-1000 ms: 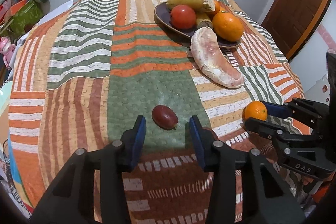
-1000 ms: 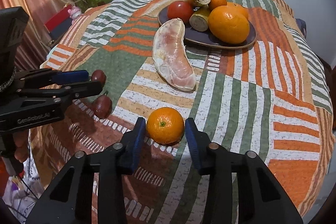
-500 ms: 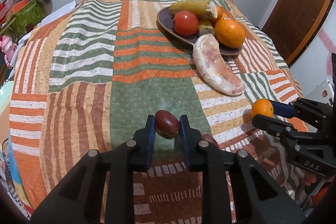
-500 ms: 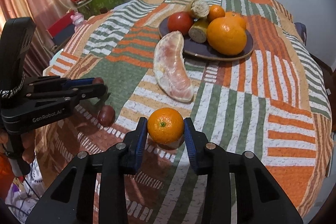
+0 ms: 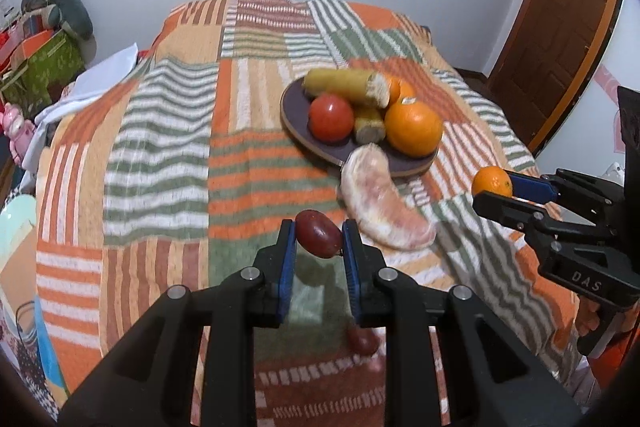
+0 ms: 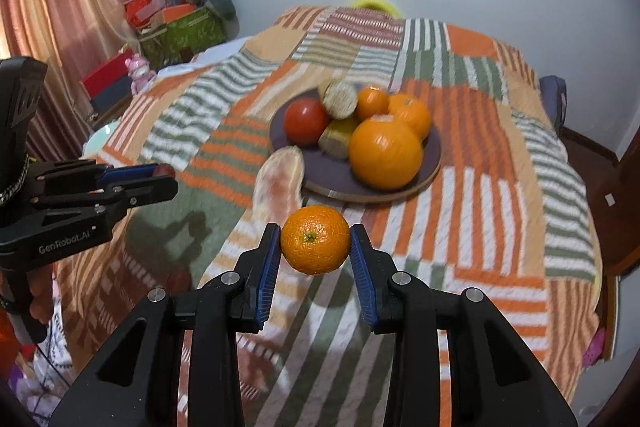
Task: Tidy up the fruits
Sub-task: 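Carry the plum onto the plate with the left tool while the right tool places the tangerine there, then open both tools and withdraw them from the plate, then grasp the second dark red plum with the left tool while the right tool grasps the pink pomelo segment, then carry the plum to the plate with the left tool while the right tool lifts the pomelo segment over it, then release the plum on the plate with the left tool while the right tool lays the pomelo segment there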
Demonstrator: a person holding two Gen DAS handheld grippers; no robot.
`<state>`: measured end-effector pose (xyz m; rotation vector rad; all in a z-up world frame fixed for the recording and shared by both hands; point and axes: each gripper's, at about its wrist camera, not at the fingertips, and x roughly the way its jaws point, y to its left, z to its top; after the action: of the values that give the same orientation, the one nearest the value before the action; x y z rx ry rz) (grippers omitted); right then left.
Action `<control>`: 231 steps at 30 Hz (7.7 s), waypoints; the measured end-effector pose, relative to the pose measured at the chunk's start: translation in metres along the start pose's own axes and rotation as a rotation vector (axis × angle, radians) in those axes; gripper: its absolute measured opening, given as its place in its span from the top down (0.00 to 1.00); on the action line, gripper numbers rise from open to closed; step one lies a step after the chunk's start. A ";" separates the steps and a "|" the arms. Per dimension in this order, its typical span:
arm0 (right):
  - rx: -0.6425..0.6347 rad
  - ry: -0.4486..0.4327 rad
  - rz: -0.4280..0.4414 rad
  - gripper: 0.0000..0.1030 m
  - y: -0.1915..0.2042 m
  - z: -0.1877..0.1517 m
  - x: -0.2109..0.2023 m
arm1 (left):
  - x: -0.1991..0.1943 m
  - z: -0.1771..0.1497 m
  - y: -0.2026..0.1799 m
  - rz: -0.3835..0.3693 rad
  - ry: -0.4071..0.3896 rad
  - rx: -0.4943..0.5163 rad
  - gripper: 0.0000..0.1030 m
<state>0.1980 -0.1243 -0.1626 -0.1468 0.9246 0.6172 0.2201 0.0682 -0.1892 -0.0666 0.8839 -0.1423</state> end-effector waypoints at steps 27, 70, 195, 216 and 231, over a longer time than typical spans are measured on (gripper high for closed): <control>-0.040 -0.045 0.022 0.69 -0.017 0.053 0.051 | 0.072 0.068 0.002 -0.058 -0.001 -0.003 0.78; -0.036 -0.036 0.024 0.63 -0.010 0.046 0.020 | 0.030 0.052 0.013 -0.050 0.005 -0.086 0.71; 0.110 -0.049 0.055 0.59 -0.081 0.087 0.086 | 0.141 0.123 0.029 -0.063 0.015 -0.138 0.82; 0.075 -0.074 0.014 0.41 -0.075 0.084 0.060 | 0.106 0.117 0.030 -0.058 -0.005 -0.155 0.64; 0.070 -0.372 -0.014 0.41 -0.048 0.086 -0.101 | -0.090 0.099 -0.033 -0.059 -0.326 -0.028 0.55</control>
<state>0.2404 -0.1754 -0.0386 0.0253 0.5838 0.5746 0.2375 0.0496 -0.0537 -0.1381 0.5587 -0.1690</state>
